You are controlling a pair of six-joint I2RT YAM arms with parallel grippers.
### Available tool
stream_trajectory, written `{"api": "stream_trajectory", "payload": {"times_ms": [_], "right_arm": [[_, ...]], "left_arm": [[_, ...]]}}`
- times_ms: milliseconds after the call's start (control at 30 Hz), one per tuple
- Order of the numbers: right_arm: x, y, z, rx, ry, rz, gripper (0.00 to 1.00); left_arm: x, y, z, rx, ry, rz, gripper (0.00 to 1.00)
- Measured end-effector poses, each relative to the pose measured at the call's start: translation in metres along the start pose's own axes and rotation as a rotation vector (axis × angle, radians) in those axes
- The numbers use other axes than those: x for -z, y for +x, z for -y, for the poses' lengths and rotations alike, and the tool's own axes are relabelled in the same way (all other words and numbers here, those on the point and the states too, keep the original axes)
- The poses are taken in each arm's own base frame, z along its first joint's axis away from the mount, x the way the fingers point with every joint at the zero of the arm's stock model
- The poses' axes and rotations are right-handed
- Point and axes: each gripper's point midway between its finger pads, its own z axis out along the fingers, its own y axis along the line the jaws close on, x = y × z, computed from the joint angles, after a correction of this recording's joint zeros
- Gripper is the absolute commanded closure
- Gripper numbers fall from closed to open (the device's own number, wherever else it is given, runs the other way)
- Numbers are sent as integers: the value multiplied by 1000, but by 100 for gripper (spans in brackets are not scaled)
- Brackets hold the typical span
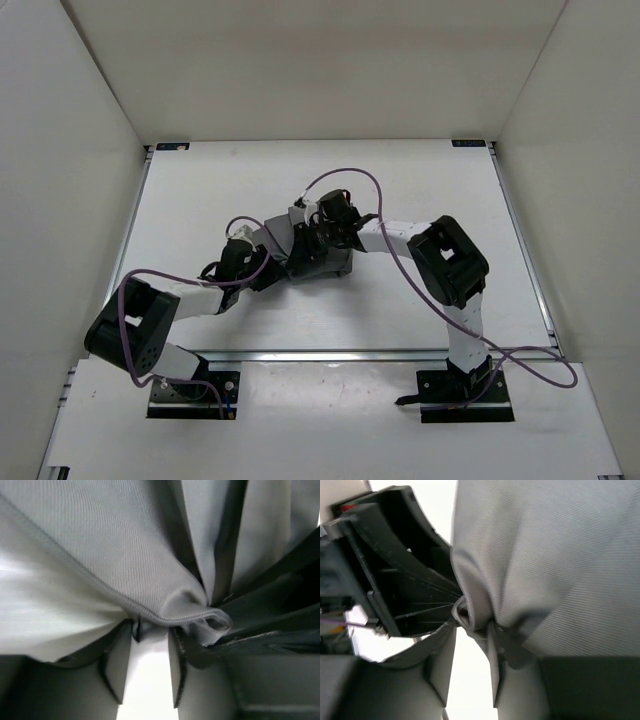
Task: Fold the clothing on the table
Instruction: Fold the skirt
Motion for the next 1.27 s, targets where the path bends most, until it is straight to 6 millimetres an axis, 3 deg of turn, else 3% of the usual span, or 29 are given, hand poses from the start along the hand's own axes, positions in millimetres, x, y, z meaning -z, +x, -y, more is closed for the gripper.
{"api": "stream_trajectory", "payload": {"times_ms": [167, 267, 400, 500, 567, 633, 800, 833, 867, 900, 1100, 1267], "right_arm": [[14, -15, -17, 47, -39, 37, 58], [43, -43, -46, 126, -41, 131, 55], [118, -95, -95, 275, -1, 378, 52], [185, -110, -115, 345, 48, 575, 52], [217, -107, -110, 347, 91, 661, 53], [233, -92, -90, 305, 147, 692, 52], [229, -53, -36, 167, 242, 628, 52], [228, -45, -28, 143, 251, 614, 52], [227, -38, -22, 123, 258, 603, 51], [227, -33, -19, 109, 262, 594, 51], [224, -27, -21, 108, 248, 575, 50], [202, -21, -28, 136, 241, 512, 46]], "left_arm": [[23, -8, 2, 12, 14, 21, 44], [45, -30, 17, 16, 64, 97, 43], [83, -68, 32, 23, 132, 245, 41], [104, -82, 28, 8, 126, 306, 43], [108, -80, 30, -32, 126, 281, 43], [107, -71, 32, -78, 132, 216, 35], [100, -44, 22, -163, 70, 49, 28], [101, -41, 20, -179, 56, 30, 12], [104, -39, 20, -204, 48, 14, 1], [106, -39, 20, -223, 47, 5, 1], [116, -30, 20, -284, 53, -28, 1], [122, -19, 18, -332, 55, -68, 1]]}}
